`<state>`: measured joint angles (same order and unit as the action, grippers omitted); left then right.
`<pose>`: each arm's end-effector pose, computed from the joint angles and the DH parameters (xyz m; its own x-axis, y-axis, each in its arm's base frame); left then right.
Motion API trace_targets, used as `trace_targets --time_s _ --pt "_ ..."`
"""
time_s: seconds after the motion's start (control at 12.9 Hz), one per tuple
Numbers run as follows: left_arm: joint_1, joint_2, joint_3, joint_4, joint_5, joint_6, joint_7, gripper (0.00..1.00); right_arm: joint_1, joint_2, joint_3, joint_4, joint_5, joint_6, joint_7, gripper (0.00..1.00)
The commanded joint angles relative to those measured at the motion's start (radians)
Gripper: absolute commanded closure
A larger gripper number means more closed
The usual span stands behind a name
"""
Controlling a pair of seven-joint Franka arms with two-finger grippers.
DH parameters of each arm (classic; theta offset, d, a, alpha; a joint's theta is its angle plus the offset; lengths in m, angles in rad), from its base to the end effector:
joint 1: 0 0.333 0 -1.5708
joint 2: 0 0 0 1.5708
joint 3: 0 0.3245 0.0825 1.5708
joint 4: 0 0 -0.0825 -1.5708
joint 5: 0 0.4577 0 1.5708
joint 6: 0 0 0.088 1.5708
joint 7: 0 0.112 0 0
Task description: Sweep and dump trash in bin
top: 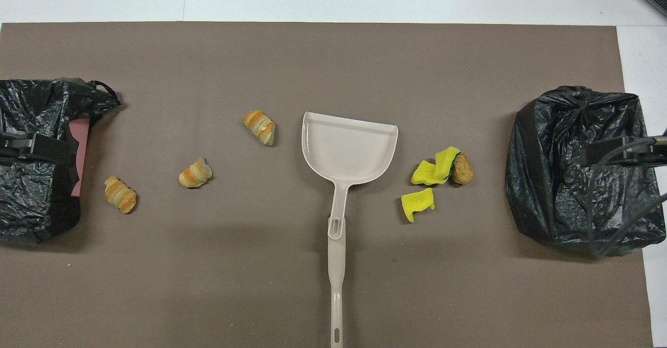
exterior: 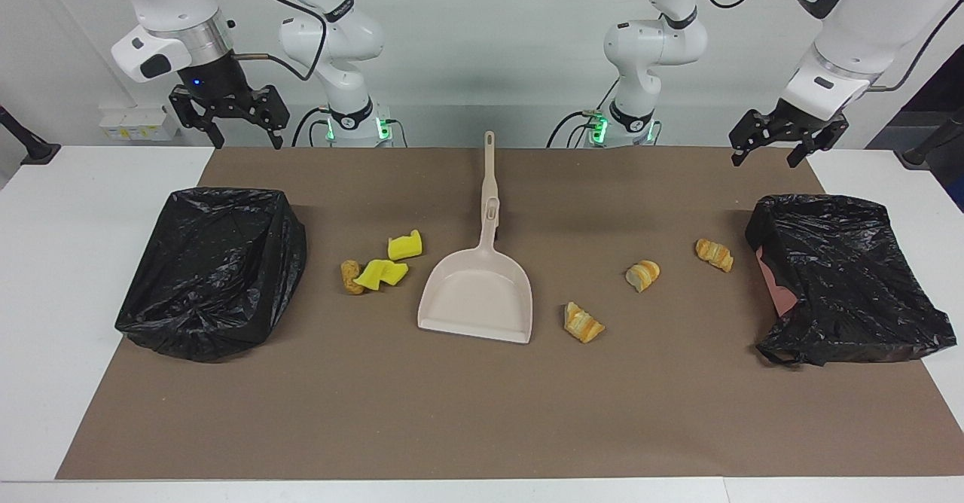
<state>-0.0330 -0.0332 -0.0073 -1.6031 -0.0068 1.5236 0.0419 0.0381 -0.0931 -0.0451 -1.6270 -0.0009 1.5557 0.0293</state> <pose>0.6115 -0.0255 0.6270 0.9955 -0.0824 -0.0460 -0.0821 -0.9966 0.0085 0.5967 -0.0055 0.6530 0.9991 -0.0362 0.0216 -0.0361 -0.9993 -0.0039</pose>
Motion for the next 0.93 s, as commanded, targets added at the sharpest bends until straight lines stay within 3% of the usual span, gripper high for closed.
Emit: trace_targets --time_s 0.0,0.85 --pt "-0.012 0.012 0.009 0.02 -0.013 -0.025 -0.014 0.0 -0.006 -0.031 0.004 -0.037 0.016 0.015 0.018 0.0" --pt "-0.012 -0.008 0.009 -0.021 -0.016 0.018 -0.016 0.0 -0.007 -0.031 0.004 -0.037 0.016 0.014 0.018 0.0"
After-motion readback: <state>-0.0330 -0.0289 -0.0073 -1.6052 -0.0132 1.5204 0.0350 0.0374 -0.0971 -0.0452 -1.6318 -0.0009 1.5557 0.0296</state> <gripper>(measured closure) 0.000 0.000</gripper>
